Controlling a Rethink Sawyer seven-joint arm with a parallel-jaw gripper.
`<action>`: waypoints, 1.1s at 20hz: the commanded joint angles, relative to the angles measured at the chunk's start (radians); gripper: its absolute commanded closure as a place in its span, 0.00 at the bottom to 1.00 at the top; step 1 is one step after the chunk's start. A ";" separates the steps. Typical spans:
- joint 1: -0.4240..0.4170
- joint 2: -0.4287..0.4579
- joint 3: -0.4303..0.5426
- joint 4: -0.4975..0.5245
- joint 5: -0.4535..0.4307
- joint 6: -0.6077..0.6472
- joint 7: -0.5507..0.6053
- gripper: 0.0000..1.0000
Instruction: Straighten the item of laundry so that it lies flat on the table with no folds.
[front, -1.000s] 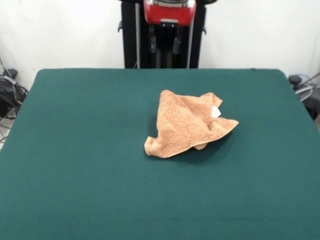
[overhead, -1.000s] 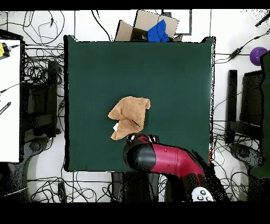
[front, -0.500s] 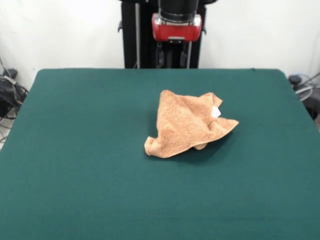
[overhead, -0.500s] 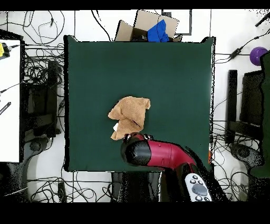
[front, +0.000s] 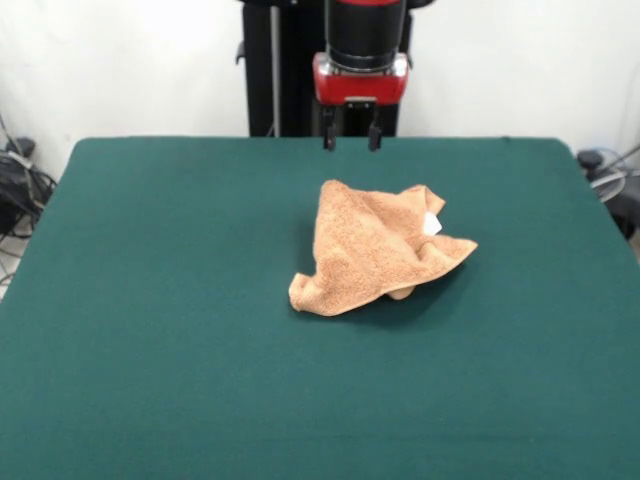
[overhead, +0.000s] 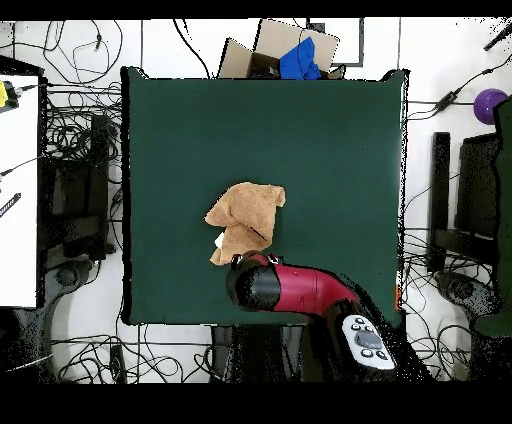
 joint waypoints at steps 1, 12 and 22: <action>-0.002 -0.036 0.012 -0.005 -0.013 -0.024 0.134 0.00; 0.062 0.011 -0.054 -0.040 -0.019 -0.086 0.177 0.00; 0.084 0.018 -0.073 -0.025 -0.032 -0.248 0.181 0.00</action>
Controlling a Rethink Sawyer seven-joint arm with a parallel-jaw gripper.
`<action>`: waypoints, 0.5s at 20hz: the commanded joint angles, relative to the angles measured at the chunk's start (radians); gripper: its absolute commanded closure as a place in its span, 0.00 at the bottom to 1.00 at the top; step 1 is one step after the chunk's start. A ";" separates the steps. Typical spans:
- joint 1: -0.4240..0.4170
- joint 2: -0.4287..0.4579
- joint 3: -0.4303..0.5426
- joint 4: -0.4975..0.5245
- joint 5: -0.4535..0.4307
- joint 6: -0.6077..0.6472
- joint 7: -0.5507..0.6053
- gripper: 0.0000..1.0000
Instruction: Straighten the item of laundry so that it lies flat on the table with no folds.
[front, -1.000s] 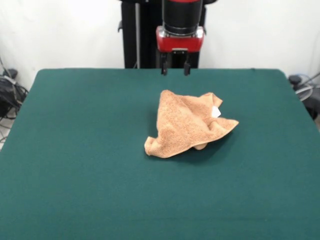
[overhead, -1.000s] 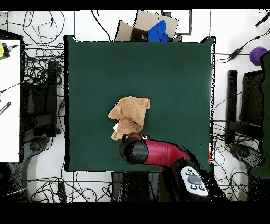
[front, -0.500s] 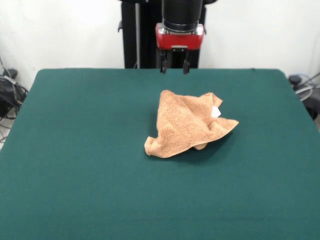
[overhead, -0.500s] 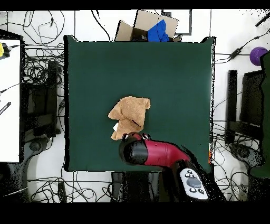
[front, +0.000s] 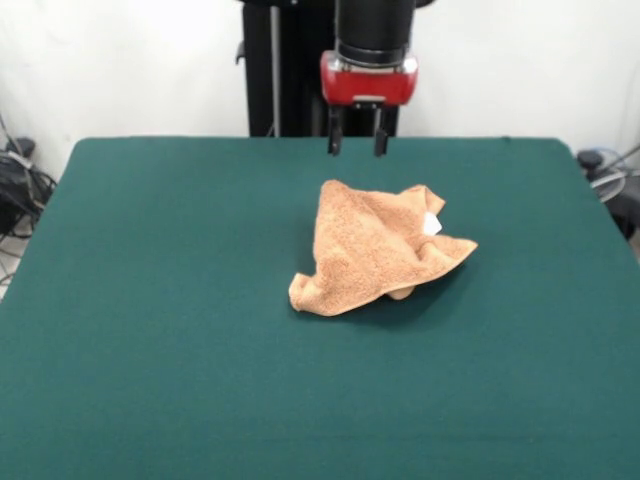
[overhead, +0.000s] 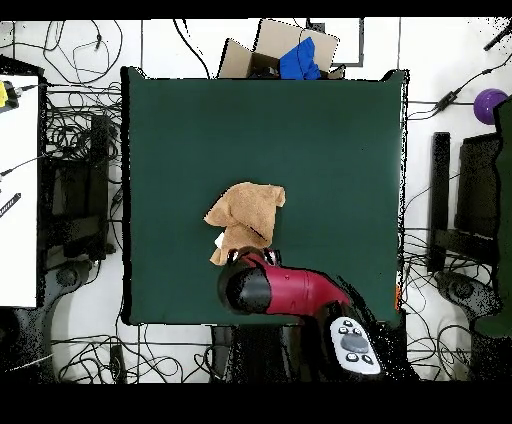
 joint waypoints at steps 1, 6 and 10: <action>0.023 0.035 -0.036 -0.020 -0.034 -0.143 0.176 0.00; 0.084 0.056 -0.101 -0.052 -0.018 -0.099 0.154 0.00; 0.046 0.043 -0.059 -0.027 -0.008 -0.105 0.156 0.00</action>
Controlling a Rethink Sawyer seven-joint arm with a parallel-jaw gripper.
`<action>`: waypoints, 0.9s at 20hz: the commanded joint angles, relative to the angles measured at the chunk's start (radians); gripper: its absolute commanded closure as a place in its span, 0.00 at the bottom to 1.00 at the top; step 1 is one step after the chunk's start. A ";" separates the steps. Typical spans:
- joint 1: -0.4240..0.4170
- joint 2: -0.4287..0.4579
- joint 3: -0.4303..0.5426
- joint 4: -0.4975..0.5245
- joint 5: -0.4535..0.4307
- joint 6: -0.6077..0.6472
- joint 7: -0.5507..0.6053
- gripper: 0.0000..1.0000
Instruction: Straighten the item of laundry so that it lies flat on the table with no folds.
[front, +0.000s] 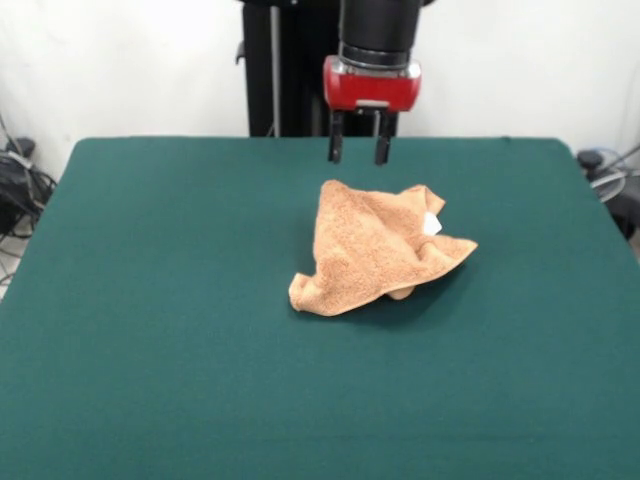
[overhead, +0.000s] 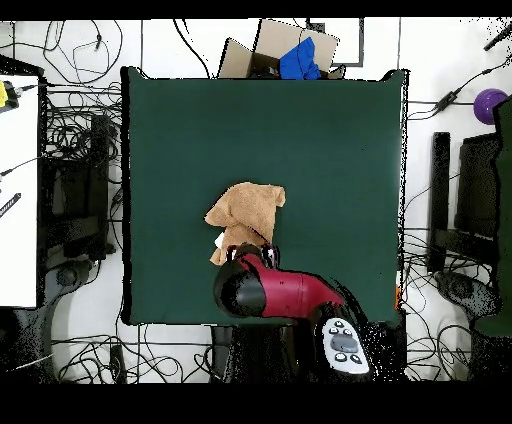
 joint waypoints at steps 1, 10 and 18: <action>-0.009 0.033 -0.008 -0.021 -0.001 -0.006 0.158 0.00; 0.068 0.110 -0.124 -0.054 0.018 -0.043 0.192 0.00; 0.107 0.143 -0.188 -0.088 0.081 -0.003 0.226 0.00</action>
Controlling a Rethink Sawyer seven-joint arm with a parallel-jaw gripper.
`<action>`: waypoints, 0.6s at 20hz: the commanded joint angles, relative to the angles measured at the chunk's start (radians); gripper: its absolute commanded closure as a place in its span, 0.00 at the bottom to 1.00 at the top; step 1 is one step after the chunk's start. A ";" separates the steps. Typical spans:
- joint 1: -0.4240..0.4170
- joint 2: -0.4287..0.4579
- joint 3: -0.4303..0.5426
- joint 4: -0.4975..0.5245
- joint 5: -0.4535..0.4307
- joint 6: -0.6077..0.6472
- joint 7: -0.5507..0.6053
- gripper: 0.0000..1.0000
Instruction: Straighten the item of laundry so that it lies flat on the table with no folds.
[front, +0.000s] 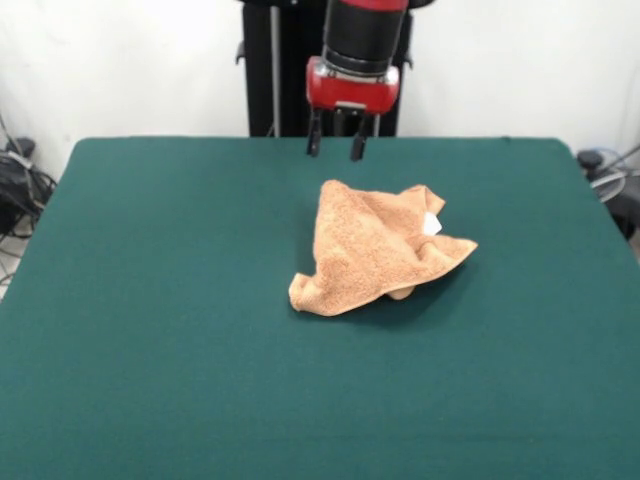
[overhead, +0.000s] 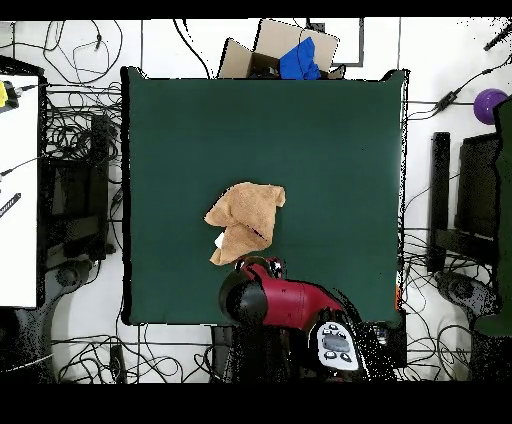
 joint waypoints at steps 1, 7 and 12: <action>0.054 0.079 -0.079 -0.088 0.089 0.002 0.235 0.00; 0.043 0.118 -0.049 -0.113 0.107 -0.019 0.214 0.00; 0.051 0.142 -0.033 -0.139 0.137 0.026 0.208 0.00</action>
